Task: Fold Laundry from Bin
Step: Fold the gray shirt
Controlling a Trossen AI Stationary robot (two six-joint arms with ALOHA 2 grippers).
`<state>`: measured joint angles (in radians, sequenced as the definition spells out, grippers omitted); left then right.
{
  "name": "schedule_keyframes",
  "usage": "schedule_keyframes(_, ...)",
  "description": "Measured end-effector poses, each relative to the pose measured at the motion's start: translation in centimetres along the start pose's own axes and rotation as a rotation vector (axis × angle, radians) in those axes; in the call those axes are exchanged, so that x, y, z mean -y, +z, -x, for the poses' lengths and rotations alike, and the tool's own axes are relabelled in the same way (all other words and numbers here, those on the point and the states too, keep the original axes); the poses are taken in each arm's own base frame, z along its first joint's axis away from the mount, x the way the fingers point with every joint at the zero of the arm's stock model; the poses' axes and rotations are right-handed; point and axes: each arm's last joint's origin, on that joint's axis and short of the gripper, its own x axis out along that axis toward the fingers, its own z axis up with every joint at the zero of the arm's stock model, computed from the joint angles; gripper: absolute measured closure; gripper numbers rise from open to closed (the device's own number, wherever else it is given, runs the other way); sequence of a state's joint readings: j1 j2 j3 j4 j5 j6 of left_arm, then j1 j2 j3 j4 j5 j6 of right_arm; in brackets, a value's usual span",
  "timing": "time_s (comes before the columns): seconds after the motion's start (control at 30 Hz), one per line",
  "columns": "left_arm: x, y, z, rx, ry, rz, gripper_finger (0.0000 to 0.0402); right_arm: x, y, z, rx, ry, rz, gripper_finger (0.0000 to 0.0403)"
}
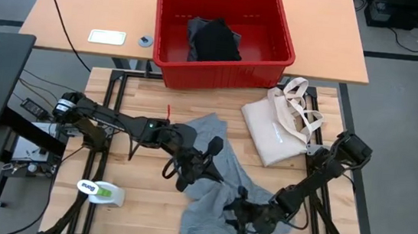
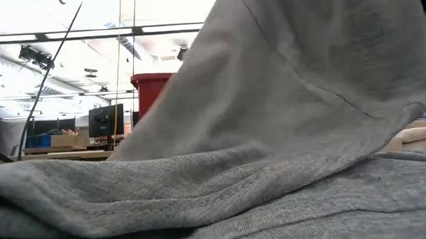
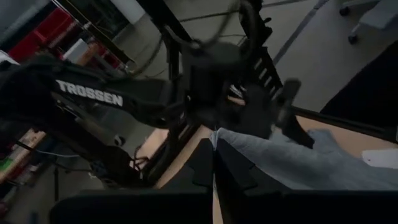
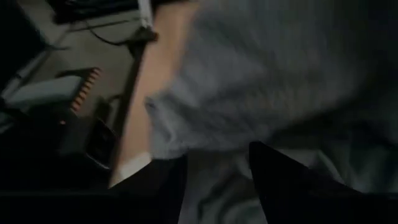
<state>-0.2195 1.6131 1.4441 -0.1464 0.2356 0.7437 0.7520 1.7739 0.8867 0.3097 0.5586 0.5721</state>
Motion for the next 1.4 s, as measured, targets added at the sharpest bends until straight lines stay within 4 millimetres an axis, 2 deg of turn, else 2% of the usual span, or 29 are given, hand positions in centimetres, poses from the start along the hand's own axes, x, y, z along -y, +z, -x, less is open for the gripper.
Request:
schedule_keyframes(0.07, 0.1, -0.1, 0.0, -0.011, -0.01, 0.006, 0.0392, -0.5, 0.3, 0.6, 0.043, -0.007, 0.0, 0.0222)
schedule_keyframes(0.23, 0.2, -0.2, 0.0, -0.022, -0.02, 0.03, 0.0392, -2.2, 1.0, 2.5, 0.224, -0.148, 0.086, 0.0223)
schedule_keyframes(0.4, 0.3, -0.2, 0.0, -0.021, -0.022, 0.034, 0.0392, -2.8, 1.5, 3.0, 0.286, -0.17, 0.184, 0.0223)
schedule_keyframes(0.67, 0.5, -0.1, -0.1, -0.026, -0.033, 0.034, 0.0392, -1.9, 1.1, 1.8, 0.265, -0.244, 0.23, 0.0223)
schedule_keyframes(0.9, 0.8, -0.4, 0.0, -0.059, -0.062, 0.062, 0.0392, -3.2, 0.2, 3.3, 0.234, -0.187, 0.264, 0.0223)
schedule_keyframes(1.03, 1.0, -0.6, 0.0, -0.076, -0.08, 0.071, 0.0392, -2.9, -0.9, 3.4, 0.174, -0.209, 0.224, 0.0223)
schedule_keyframes(1.2, 1.8, -1.1, 0.1, -0.097, -0.199, 0.064, 0.0392, -1.5, -1.3, 2.7, 0.079, -0.221, 0.141, 0.0223)
schedule_keyframes(1.4, 3.0, -1.6, 0.6, -0.14, -0.346, 0.043, 0.0392, -0.6, -2.0, 2.6, 0.01, -0.27, 0.161, 0.0223)
